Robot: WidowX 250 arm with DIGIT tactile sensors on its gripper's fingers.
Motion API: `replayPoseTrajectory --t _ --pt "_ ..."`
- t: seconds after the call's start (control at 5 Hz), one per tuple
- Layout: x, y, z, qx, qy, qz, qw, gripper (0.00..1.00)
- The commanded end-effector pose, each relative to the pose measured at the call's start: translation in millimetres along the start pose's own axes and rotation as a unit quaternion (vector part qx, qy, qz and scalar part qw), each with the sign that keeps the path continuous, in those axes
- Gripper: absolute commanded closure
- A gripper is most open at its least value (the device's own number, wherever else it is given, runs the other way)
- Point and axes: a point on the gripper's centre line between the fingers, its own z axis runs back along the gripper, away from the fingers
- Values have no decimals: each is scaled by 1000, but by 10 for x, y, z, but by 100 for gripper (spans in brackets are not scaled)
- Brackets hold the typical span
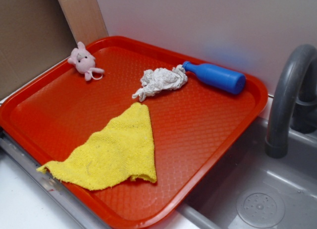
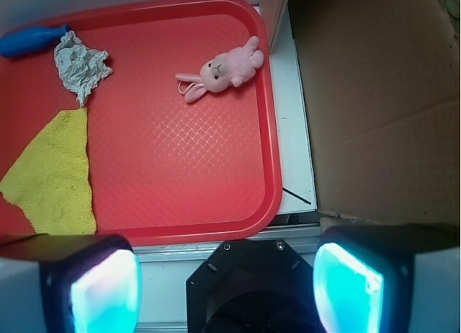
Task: Grab the pink bunny.
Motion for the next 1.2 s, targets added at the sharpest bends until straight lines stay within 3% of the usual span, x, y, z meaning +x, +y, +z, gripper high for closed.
replayPoseTrajectory --t 0.0,0.4,0.6,1.0 --pt "0 0 0 0 0 0 1000 0" --pt "381 13 -323 -30 1 211 977 0" --pt "667 28 -521 -23 -21 309 951 0" --pt "1053 38 -1047 26 -87 422 902 0"
